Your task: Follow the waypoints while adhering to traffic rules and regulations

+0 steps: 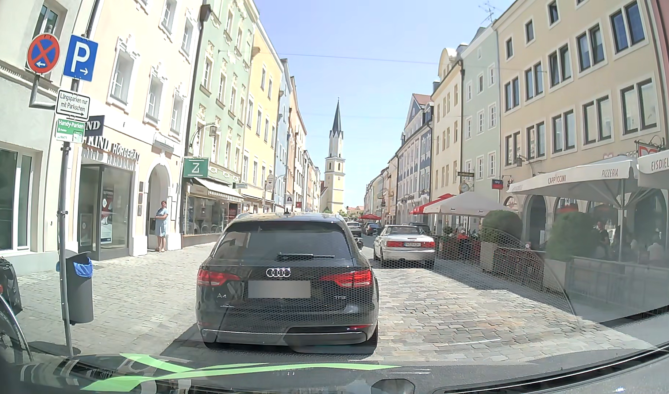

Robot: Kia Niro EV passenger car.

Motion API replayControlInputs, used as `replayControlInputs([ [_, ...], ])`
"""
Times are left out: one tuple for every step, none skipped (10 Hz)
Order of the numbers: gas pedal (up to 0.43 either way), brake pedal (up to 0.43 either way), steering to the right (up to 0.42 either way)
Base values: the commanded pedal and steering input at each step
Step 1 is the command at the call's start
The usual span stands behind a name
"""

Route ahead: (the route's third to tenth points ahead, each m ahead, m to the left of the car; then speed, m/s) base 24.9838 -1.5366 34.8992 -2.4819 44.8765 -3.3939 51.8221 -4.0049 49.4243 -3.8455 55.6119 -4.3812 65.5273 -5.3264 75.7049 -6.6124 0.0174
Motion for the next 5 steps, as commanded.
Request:
replayControlInputs([
  [0.0, 0.268, 0.965],
  [0.0, 0.268, 0.965],
  [0.0, 0.268, 0.965],
  [0.0, 0.268, 0.965],
  [0.0, 0.268, 0.965],
])
